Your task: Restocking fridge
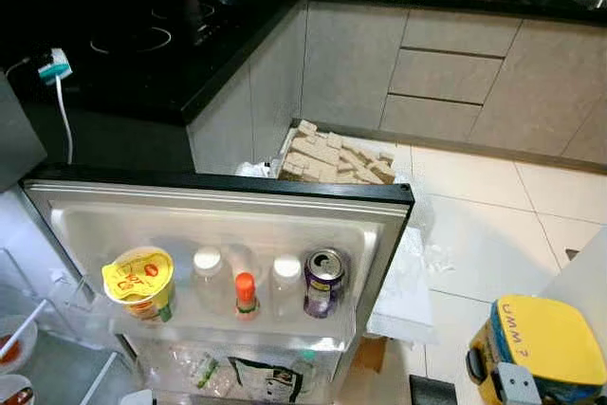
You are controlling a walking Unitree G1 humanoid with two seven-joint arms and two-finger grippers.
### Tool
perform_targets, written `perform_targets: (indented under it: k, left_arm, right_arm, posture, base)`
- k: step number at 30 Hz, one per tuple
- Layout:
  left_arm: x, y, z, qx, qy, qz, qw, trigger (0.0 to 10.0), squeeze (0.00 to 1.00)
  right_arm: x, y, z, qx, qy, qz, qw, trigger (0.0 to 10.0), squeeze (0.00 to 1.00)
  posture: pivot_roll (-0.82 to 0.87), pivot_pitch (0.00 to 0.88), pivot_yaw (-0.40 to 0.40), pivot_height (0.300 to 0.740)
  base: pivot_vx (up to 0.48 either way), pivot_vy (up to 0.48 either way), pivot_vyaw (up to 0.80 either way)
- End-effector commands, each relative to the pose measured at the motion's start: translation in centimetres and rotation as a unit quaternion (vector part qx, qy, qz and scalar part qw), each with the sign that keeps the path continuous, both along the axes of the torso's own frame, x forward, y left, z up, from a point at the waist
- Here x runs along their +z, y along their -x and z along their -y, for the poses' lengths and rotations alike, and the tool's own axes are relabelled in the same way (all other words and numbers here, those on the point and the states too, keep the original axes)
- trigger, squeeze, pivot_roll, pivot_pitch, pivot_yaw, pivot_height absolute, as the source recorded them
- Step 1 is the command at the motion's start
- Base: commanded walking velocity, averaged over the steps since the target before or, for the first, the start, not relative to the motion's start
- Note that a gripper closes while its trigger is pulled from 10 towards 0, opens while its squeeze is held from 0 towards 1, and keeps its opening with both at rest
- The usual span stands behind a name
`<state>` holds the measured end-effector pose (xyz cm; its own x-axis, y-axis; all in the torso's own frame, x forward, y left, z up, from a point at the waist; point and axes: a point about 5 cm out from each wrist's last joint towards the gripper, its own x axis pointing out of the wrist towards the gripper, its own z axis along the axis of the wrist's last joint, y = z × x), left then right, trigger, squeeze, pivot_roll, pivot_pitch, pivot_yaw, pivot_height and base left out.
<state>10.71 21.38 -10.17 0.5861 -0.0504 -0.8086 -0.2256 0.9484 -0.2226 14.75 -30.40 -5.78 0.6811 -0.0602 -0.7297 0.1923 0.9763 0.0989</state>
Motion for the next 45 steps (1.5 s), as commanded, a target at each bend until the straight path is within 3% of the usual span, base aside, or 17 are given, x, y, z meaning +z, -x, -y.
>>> perform_targets:
  k: [1, 7, 10, 17, 24, 32, 37, 41, 43, 44, 45]
  left_arm:
    - [-0.1, 0.2, 0.0, -0.003, -0.003, -0.01, 1.0, 10.0, 0.0]
    - [-0.1, 0.2, 0.0, -0.017, -0.01, -0.013, 1.0, 10.0, 0.0]
    - [-0.1, 0.3, 0.5, -0.031, 0.008, -0.008, 0.999, 10.0, 0.0]
    - [-0.3, 0.4, 0.4, -0.016, -0.002, -0.017, 1.0, 10.0, 0.0]
    - [-0.2, 0.3, 0.2, -0.008, -0.003, -0.015, 1.0, 10.0, 0.0]
    - [-0.2, 0.2, 0.6, -0.018, 0.021, -0.007, 1.0, 10.0, 0.0]
    - [-0.2, 0.1, 0.7, -0.018, 0.02, -0.007, 1.0, 10.0, 0.0]
    - [-0.2, 0.1, 0.8, -0.019, 0.021, -0.007, 1.0, 10.0, 0.0]
    - [-0.1, 0.1, 0.7, -0.019, 0.021, -0.006, 1.0, 10.0, 0.0]
    - [-0.1, -0.1, 0.6, -0.013, 0.018, -0.005, 1.0, 10.0, 0.0]
    - [-0.1, -0.1, 0.6, -0.013, 0.018, -0.005, 1.0, 10.0, 0.0]
  right_arm:
    - [1.3, -1.7, 0.9, -0.015, 0.003, 0.044, 0.999, 10.0, 0.0]
    - [2.5, -3.3, 1.4, -0.011, 0.011, 0.073, 0.997, 10.0, 0.0]
    - [2.6, -4.1, 0.7, 0.008, 0.005, 0.08, 0.997, 10.0, 0.0]
    - [1.7, -3.3, -0.2, 0.017, -0.003, 0.063, 0.998, 10.0, 0.0]
    - [1.5, -3.1, -0.1, 0.018, 0.006, 0.054, 0.998, 10.0, 0.0]
    - [1.1, -3.2, -0.9, 0.078, 0.083, 0.028, 0.993, 10.0, 0.0]
    - [0.6, -2.6, -1.3, 0.072, 0.098, 0.013, 0.992, 10.0, 0.0]
    - [0.2, -1.8, -1.4, 0.075, 0.143, 0.009, 0.987, 10.0, 0.0]
    - [0.0, -1.6, -1.5, 0.079, 0.144, 0.002, 0.986, 10.0, 0.0]
    - [-0.5, -0.8, -1.8, 0.078, 0.107, -0.013, 0.991, 10.0, 0.0]
    - [-0.5, -0.8, -1.8, 0.078, 0.107, -0.013, 0.991, 10.0, 0.0]
  posture:
    - [-0.01, 0.0, -0.045, 0.74]
    - [-0.01, 0.0, -0.045, 0.74]
    - [-0.01, 0.0, -0.048, 0.74]
    - [-0.01, 0.0, -0.048, 0.74]
    - [-0.01, 0.0, -0.048, 0.74]
    - [-0.01, 0.0, -0.046, 0.74]
    - [-0.01, 0.0, -0.049, 0.74]
    - [0.0, 0.0, -0.048, 0.74]
    - [0.0, 0.0, -0.048, 0.74]
    - [0.0, 0.0, -0.048, 0.74]
    - [0.0, 0.0, -0.048, 0.74]
  base:
    - [0.0, 0.0, 0.0]
    - [0.0, 0.0, 0.0]
    - [0.0, -0.472, 0.0]
    - [0.0, -0.471, 0.0]
    - [0.0, 0.0, 0.0]
    - [0.0, -0.251, 0.0]
    - [0.0, -0.472, 0.0]
    - [0.0, -0.472, 0.0]
    - [0.0, -0.472, 0.0]
    - [0.0, -0.469, 0.0]
    - [0.0, -0.469, 0.0]
